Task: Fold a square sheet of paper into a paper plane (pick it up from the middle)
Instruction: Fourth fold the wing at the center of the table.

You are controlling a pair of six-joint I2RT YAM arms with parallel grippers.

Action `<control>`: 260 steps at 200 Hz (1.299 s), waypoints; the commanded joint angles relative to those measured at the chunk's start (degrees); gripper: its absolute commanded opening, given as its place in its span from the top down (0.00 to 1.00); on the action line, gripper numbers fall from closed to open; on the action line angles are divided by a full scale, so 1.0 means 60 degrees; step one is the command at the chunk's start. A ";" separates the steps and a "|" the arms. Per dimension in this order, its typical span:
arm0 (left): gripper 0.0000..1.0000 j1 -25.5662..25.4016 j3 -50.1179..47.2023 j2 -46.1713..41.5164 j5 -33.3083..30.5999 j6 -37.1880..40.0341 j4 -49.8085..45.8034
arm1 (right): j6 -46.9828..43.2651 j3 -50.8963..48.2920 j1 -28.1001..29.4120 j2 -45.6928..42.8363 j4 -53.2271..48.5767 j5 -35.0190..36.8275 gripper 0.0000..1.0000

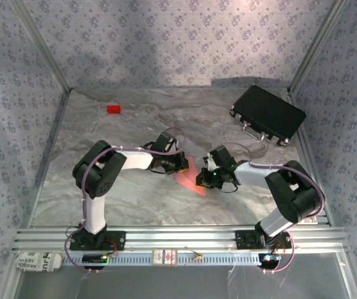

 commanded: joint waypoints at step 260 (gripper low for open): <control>1.00 0.0239 -0.0861 0.0426 -0.0325 -0.0039 -0.0166 | 0.0181 -0.2484 -0.0602 -0.1384 -0.0106 -0.1244 0.97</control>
